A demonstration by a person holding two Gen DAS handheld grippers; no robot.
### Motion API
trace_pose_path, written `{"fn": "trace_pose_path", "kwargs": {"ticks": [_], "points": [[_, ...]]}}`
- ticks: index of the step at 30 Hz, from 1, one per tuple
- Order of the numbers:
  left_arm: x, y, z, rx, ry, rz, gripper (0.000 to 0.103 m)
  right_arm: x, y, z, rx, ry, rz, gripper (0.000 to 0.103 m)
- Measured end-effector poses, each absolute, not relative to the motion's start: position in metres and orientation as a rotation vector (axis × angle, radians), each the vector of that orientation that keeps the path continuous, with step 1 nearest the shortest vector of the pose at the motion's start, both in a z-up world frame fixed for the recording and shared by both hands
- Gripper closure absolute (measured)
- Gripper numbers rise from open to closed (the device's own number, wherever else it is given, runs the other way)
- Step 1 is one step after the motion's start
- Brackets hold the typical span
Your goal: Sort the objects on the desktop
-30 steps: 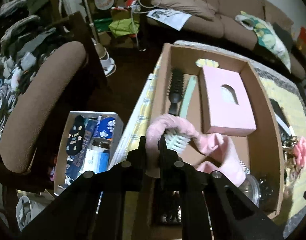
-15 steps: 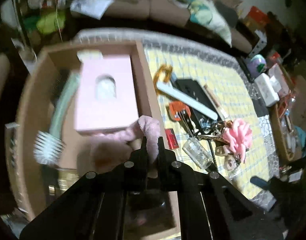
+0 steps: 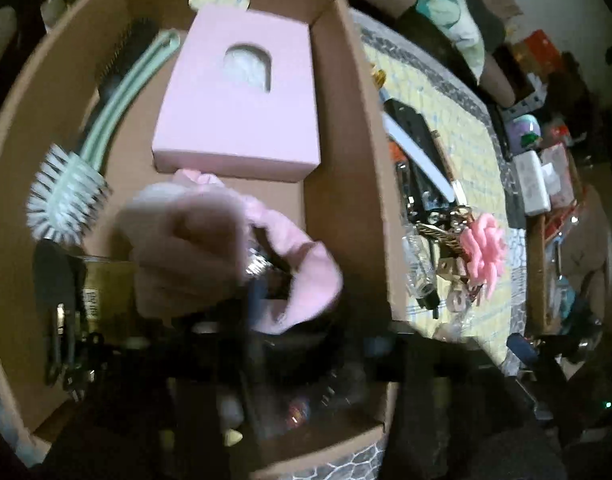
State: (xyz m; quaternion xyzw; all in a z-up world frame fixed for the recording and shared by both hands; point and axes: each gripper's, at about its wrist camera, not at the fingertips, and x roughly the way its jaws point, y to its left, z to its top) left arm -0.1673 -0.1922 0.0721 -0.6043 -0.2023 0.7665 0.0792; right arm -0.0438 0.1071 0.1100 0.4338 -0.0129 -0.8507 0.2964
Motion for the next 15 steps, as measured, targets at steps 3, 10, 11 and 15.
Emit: {"fn": "trace_pose_path", "kwargs": {"ticks": [3,10,11,15], "points": [[-0.156,-0.184,0.103,-1.735,-0.499,2.404,0.029,-0.042,0.110,0.115,1.140,-0.037,-2.278,0.043],[-0.115,-0.152,0.166,-1.512,-0.267,2.562,0.000,-0.050,0.154,0.133,1.107,-0.111,-2.388,0.043],[-0.107,-0.144,0.171,-1.470,-0.236,2.583,0.000,-0.051,0.163,0.135,1.105,-0.134,-2.406,0.039],[-0.083,-0.109,0.173,-1.346,-0.175,2.606,0.000,-0.055,0.192,0.139,1.106,-0.170,-2.481,0.023]]}}
